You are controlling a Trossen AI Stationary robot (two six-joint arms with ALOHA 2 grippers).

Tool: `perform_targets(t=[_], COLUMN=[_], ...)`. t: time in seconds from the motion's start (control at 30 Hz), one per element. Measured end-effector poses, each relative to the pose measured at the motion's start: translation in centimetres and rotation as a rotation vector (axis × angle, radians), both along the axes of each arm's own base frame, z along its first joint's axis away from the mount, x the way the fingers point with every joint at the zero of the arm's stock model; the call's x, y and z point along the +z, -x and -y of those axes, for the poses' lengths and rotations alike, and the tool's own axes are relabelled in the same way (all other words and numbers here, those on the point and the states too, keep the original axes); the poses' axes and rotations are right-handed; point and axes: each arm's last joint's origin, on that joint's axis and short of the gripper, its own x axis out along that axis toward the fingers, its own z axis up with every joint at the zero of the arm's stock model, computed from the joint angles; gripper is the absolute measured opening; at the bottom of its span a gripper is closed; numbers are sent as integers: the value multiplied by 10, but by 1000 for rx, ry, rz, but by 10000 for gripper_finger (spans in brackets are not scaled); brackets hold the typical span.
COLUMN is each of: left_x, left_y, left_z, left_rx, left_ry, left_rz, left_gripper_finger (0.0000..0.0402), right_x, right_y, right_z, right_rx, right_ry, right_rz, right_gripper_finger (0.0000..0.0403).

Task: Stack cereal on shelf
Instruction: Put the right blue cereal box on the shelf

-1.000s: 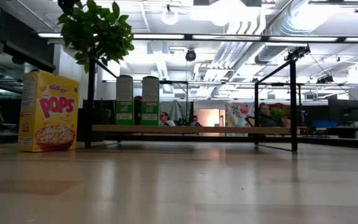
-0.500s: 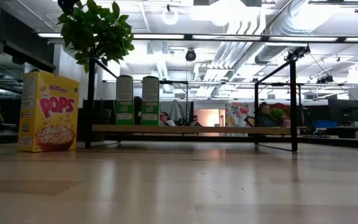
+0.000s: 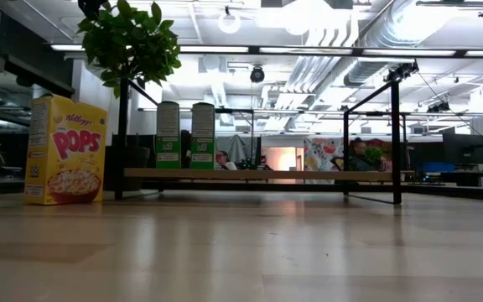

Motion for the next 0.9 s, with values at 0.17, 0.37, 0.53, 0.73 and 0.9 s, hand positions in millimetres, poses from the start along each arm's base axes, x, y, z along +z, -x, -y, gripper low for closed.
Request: perform_targets(t=[0.17,0.37,0.53,0.73,0.9], left_x=[0,0,0,0,0], left_y=[0,0,0,0,0], left_z=[0,0,0,0,0], left_rx=[0,0,0,0,0], left_ry=[0,0,-1,-1,-1], left_rz=[0,-1,-2,-2,-2], left_gripper_finger=[106,106,106,106,106], right_x=[-5,-18,-28,-31,-31], right_y=[-4,-8,-11,-12,-9], right_z=[-3,-8,-12,-12,-10], right_rx=[8,48,105,121,103], right_ry=[-1,34,59,71,77], right_rz=[2,-19,-35,-46,-85], right_gripper_finger=[301,300,300,298,257])
